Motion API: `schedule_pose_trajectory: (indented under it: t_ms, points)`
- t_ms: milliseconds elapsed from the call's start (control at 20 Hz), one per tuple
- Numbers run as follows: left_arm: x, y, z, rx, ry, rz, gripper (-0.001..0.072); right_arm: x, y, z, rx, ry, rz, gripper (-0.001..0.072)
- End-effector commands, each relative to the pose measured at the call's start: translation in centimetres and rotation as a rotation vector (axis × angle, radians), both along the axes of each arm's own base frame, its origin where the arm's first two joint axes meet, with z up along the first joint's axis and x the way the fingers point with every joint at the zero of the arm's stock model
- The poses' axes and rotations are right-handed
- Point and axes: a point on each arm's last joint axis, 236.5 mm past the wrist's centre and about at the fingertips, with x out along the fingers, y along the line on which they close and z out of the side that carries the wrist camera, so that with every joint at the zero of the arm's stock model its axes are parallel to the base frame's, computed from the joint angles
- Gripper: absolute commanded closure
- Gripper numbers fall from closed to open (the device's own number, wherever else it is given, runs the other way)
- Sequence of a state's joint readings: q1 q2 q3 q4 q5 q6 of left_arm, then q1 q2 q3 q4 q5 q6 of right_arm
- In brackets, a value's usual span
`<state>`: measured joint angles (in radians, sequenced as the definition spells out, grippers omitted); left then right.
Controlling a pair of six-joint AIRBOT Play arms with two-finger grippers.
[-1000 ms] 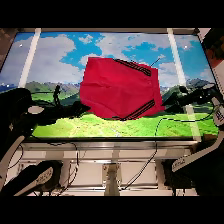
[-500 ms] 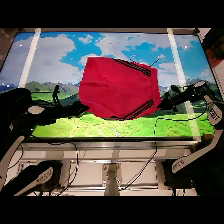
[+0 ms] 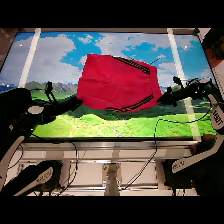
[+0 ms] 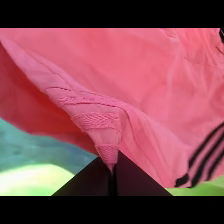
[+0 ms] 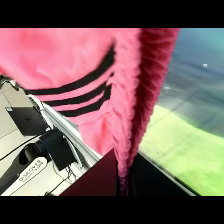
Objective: Fold the clothes and pants, and hang the long-sleeved shirts on hangers.
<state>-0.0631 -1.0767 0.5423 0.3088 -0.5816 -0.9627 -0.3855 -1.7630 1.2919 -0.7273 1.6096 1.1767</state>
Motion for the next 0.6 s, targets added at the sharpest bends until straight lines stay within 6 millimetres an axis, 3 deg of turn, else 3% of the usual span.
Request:
schedule_pose_trajectory:
  t_ms: [0,100,250,400,550]
  points:
    - [0.1,0.5,0.4,0.085,-0.063,-0.032,0.0702,0.0,-0.4,2.6,0.006,-0.104,-0.023,0.0693]
    - [-0.1,0.2,2.3,0.117,-0.131,-0.051,0.0702,-0.9,-1.3,4.1,0.003,-0.147,-0.057,0.0694]
    - [-0.2,-0.5,7.2,0.127,-0.284,-0.040,0.0703,-3.3,-1.9,4.9,0.000,-0.156,-0.100,0.0693]
    - [-1.4,-1.9,11.4,0.118,-0.403,-0.038,0.0703,-5.7,-1.0,5.0,0.010,-0.152,-0.113,0.0694]
    - [-3.6,-4.1,13.1,0.106,-0.438,-0.097,0.0704,-7.9,0.7,5.4,0.029,-0.154,-0.130,0.0693]
